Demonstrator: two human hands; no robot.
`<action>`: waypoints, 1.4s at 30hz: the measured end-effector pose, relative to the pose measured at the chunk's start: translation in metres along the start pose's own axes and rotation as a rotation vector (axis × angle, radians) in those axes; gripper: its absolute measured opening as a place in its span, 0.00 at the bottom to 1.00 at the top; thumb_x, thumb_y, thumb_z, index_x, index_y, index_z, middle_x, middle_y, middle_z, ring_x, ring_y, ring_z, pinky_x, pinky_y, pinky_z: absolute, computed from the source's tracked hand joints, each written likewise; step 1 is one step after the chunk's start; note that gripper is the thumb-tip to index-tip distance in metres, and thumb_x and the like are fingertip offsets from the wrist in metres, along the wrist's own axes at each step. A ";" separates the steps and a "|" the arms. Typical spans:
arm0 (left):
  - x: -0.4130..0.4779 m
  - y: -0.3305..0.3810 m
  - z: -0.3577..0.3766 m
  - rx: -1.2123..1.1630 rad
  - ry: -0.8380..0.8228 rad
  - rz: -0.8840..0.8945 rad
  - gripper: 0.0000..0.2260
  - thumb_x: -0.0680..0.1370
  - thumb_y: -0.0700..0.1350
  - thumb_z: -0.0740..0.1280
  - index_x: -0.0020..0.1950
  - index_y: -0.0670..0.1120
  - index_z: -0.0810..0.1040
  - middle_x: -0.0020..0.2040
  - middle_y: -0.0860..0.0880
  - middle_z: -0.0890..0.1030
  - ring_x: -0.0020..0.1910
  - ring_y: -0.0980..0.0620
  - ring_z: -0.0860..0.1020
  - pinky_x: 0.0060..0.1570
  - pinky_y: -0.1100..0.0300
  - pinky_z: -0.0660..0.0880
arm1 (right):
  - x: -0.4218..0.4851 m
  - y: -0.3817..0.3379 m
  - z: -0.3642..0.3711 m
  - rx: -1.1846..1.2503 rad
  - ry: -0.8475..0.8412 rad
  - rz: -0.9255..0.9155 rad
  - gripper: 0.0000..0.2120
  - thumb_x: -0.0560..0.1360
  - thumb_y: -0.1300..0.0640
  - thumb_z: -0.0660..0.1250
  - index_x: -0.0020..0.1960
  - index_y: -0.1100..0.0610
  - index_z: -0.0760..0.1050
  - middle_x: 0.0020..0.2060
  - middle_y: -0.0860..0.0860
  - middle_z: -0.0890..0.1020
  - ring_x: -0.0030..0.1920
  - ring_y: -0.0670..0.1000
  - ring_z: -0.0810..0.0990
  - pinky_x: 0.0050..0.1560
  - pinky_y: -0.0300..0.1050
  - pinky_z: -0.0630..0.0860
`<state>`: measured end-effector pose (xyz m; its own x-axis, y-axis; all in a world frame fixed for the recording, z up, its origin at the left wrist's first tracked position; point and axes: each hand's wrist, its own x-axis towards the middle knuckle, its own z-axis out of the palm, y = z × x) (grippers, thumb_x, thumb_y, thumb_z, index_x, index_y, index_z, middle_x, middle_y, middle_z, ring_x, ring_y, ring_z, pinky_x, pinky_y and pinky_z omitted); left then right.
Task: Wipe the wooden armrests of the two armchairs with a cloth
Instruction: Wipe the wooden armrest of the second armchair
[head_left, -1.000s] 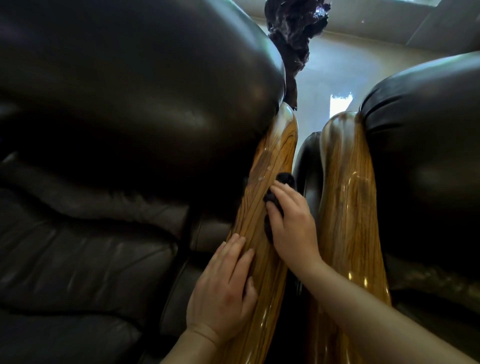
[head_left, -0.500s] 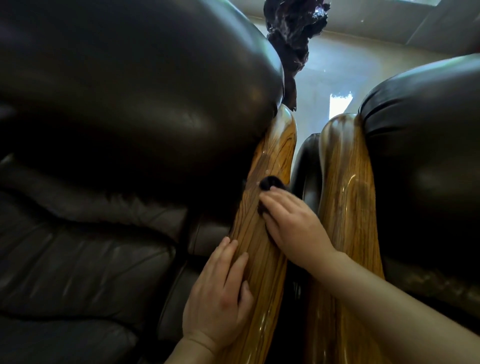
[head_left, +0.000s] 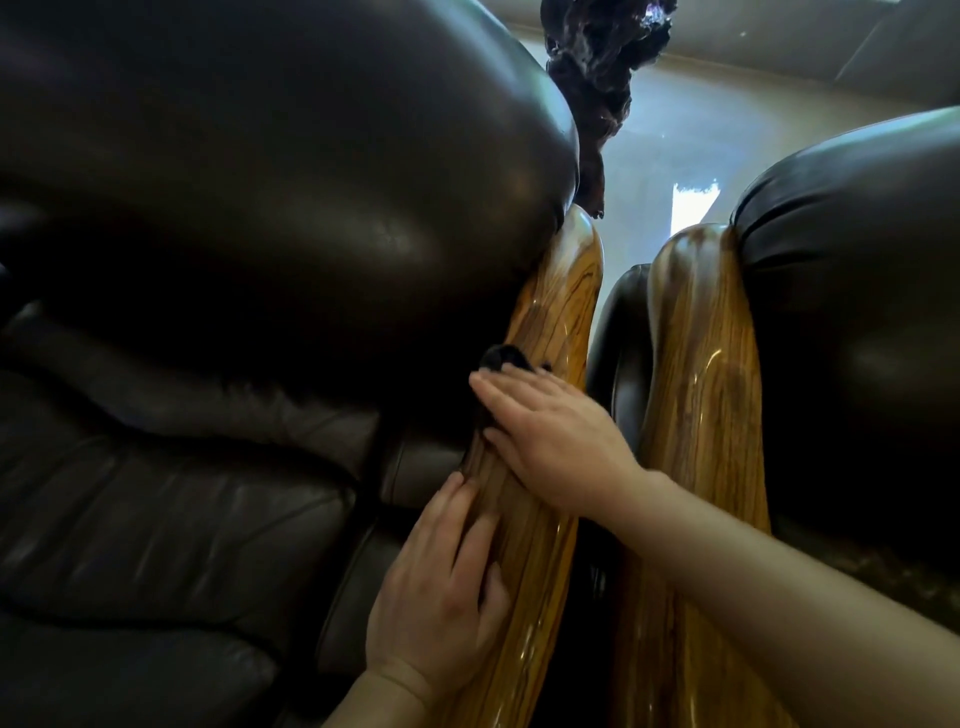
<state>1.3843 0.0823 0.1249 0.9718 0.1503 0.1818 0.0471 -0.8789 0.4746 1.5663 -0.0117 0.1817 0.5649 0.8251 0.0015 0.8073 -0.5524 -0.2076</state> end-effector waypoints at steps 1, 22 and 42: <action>0.000 0.000 0.000 -0.010 0.005 0.004 0.20 0.76 0.48 0.61 0.67 0.44 0.74 0.73 0.43 0.70 0.76 0.47 0.63 0.70 0.53 0.66 | 0.014 0.008 0.001 -0.007 0.012 0.066 0.28 0.82 0.45 0.55 0.80 0.49 0.55 0.78 0.48 0.62 0.79 0.51 0.58 0.78 0.51 0.53; 0.001 0.000 0.002 -0.015 0.012 -0.012 0.19 0.78 0.49 0.60 0.67 0.42 0.75 0.72 0.42 0.71 0.76 0.48 0.64 0.68 0.49 0.70 | 0.051 0.021 0.012 0.066 0.120 0.358 0.28 0.81 0.46 0.54 0.79 0.53 0.59 0.79 0.50 0.59 0.80 0.51 0.51 0.79 0.50 0.49; -0.128 -0.023 -0.027 0.154 -0.286 0.122 0.30 0.80 0.59 0.58 0.79 0.49 0.58 0.81 0.45 0.55 0.80 0.49 0.47 0.75 0.52 0.48 | -0.053 -0.091 0.033 -0.014 0.091 0.243 0.24 0.81 0.45 0.58 0.75 0.50 0.66 0.77 0.48 0.65 0.79 0.52 0.56 0.79 0.54 0.52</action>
<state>1.2528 0.0952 0.1141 0.9968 -0.0744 -0.0298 -0.0607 -0.9439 0.3245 1.4569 -0.0013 0.1683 0.7549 0.6545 0.0416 0.6482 -0.7349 -0.1994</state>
